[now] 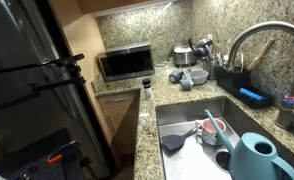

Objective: Open the left door of the rightmost cabinet

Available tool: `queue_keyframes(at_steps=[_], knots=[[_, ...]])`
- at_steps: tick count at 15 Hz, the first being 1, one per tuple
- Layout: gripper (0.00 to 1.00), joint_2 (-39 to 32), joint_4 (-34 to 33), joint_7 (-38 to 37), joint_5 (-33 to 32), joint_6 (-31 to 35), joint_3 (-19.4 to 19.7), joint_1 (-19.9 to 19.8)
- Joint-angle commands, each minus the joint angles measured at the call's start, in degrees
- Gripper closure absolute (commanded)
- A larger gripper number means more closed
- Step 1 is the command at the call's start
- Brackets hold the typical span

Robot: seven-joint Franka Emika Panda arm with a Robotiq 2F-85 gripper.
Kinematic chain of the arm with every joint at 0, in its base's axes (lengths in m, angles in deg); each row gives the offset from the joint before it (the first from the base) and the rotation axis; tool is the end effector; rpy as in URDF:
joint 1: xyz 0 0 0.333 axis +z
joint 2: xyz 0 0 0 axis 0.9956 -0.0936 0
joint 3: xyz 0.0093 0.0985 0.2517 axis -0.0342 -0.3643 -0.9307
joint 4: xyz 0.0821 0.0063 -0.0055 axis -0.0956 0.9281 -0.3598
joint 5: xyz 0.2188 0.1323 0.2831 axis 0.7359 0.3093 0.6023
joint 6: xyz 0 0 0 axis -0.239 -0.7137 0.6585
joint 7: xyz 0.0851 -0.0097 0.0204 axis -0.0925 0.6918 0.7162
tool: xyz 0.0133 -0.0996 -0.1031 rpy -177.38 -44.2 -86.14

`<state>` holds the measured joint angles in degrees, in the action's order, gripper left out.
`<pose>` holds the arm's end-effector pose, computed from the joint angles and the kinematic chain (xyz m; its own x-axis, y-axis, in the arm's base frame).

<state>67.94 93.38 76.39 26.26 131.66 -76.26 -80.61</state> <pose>0.3749 -0.0007 0.7414 -0.0672 0.0541 0.9963 0.0295 -0.9980 0.0561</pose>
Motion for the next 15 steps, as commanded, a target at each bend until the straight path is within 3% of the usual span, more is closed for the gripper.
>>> queue_keyframes(at_steps=[1, 6, 10, 15], knots=[[1.0, -4.0, -3.7, -1.7, 1.3, 0.0, -1.0, -2.6], [1.0, -9.7, -8.7, -3.0, 2.5, -3.1, -1.5, -6.1], [1.0, -12.8, -12.3, -4.5, 2.5, -10.4, -3.2, -7.9], [1.0, -12.7, -14.3, -3.4, 2.5, -20.0, -3.7, -4.1]])
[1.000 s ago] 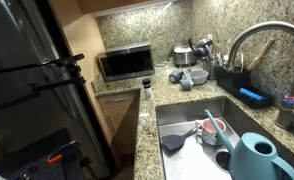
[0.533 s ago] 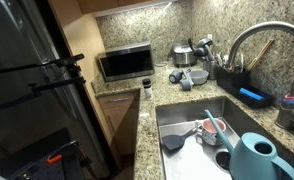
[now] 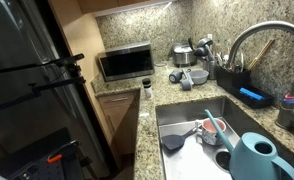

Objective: Open the left door of the rightmost cabinet

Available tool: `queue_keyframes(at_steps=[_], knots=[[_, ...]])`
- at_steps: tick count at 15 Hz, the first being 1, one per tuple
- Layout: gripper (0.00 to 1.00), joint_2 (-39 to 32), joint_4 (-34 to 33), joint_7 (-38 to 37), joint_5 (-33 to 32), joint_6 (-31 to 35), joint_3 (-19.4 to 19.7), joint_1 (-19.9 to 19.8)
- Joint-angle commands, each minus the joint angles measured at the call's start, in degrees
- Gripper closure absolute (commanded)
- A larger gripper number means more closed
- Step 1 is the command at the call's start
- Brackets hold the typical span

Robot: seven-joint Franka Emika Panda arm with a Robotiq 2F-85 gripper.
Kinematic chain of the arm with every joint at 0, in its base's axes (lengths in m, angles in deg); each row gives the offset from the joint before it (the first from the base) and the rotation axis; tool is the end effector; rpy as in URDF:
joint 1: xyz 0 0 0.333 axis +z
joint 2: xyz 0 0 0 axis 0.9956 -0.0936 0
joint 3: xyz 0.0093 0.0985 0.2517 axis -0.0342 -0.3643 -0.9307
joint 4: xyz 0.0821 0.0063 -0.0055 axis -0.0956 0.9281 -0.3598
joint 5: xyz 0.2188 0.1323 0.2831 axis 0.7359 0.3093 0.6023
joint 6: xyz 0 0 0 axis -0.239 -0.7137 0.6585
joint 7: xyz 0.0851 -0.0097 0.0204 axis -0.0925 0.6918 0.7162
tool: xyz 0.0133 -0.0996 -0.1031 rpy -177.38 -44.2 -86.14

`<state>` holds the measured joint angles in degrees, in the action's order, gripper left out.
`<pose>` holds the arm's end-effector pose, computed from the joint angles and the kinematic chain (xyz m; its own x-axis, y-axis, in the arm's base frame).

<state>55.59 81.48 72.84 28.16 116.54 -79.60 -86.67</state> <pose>0.4515 -0.0146 0.7225 0.2040 -0.0039 0.9790 -0.0356 -0.9994 0.0034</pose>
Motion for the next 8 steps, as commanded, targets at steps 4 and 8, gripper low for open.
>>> queue_keyframes(at_steps=[4, 8], knots=[[1.0, 0.4, -2.3, 1.8, 0.8, -7.0, -0.4, 6.0], [1.0, 0.5, -2.1, 3.0, 0.8, -6.4, 0.0, 8.6]])
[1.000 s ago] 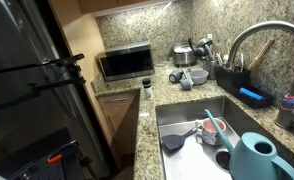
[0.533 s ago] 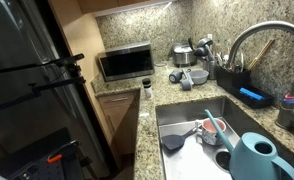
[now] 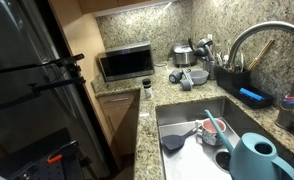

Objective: Open the left door of the rightmost cabinet

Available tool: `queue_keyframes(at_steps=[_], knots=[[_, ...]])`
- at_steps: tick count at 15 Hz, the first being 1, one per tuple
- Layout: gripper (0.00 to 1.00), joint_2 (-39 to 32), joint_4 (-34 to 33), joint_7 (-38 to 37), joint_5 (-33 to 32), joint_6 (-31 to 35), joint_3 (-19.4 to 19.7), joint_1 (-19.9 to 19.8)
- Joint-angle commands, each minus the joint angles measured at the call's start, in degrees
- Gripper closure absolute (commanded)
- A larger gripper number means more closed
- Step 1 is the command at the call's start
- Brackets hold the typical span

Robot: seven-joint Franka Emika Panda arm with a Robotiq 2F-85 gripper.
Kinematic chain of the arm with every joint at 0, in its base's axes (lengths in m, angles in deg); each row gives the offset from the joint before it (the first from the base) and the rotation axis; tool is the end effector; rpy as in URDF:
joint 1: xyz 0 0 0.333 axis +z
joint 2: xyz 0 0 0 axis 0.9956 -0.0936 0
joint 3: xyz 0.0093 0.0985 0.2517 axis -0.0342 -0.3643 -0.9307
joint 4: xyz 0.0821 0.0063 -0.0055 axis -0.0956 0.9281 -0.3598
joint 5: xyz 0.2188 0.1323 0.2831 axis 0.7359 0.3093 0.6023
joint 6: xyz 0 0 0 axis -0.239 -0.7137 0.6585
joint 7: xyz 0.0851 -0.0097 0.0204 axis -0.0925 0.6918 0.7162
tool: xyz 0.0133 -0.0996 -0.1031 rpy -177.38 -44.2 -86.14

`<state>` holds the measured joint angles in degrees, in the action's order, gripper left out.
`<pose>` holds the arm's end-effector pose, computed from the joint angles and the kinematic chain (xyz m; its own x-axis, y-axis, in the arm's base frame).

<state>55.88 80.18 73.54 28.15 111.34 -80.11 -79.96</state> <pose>0.4497 0.0434 0.7224 0.2624 0.0439 0.9640 0.0911 -0.9956 0.0205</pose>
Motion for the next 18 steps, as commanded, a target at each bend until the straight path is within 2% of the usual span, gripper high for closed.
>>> queue_keyframes(at_steps=[1, 8, 14, 18], knots=[[1.0, 0.3, -0.5, 2.7, 0.5, -0.9, 0.5, 2.1], [1.0, 1.8, 2.1, 4.2, -0.7, 1.3, -1.1, 2.3], [1.0, 5.2, 6.7, 3.4, -2.8, 4.5, -5.2, 1.7], [1.0, 6.8, 8.5, 4.0, -3.6, 4.9, -6.4, 2.9]])
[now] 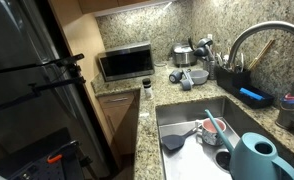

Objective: Open the left door of the rightmost cabinet

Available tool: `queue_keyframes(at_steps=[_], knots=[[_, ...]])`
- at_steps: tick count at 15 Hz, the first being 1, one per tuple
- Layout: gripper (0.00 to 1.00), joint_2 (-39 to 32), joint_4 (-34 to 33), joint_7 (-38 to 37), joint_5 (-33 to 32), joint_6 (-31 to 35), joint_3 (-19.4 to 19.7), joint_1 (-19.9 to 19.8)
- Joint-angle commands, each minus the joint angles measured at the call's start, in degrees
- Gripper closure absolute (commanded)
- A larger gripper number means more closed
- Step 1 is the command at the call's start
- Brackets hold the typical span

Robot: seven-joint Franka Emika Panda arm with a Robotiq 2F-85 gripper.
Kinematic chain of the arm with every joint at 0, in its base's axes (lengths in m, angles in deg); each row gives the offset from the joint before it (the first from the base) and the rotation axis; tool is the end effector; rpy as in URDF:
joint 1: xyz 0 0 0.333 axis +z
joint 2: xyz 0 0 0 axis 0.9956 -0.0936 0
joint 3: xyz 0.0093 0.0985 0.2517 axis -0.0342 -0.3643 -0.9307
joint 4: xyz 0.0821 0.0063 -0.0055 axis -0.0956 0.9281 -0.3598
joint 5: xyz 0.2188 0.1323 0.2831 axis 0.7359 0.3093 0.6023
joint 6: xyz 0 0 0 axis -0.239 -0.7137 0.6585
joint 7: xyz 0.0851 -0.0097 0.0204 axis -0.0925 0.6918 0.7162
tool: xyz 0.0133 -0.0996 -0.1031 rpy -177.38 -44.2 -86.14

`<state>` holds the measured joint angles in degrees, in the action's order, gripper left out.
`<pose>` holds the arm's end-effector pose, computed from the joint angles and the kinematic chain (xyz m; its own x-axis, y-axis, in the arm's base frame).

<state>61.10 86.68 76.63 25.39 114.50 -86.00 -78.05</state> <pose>0.4138 0.1160 0.7078 0.1940 0.2284 0.9540 0.2135 -0.9590 0.1862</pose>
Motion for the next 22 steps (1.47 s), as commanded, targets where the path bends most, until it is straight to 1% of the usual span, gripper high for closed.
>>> queue_keyframes(at_steps=[1, 4, 10, 11, 13, 17, 19, 21, 22], knots=[[1.0, 2.0, 2.3, 1.4, -0.9, 1.7, -0.4, 1.9], [1.0, 3.0, 3.3, 4.6, -0.7, 1.1, 1.6, 6.2], [1.0, 7.0, 6.8, 13.0, -0.3, -0.7, 6.9, 17.3], [1.0, 7.8, 7.4, 13.9, -0.6, -1.0, 7.2, 18.4], [1.0, 10.4, 9.8, 16.7, -1.1, -1.8, 8.1, 21.8], [1.0, 16.7, 16.7, 21.9, -2.7, -2.7, 8.5, 26.3], [1.0, 20.3, 19.4, 24.2, -3.5, -3.3, 9.7, 28.5], [1.0, 24.1, 20.1, 24.9, -3.8, -3.7, 11.4, 29.8], [1.0, 26.3, 19.7, 24.6, -3.8, -3.6, 12.4, 29.9]])
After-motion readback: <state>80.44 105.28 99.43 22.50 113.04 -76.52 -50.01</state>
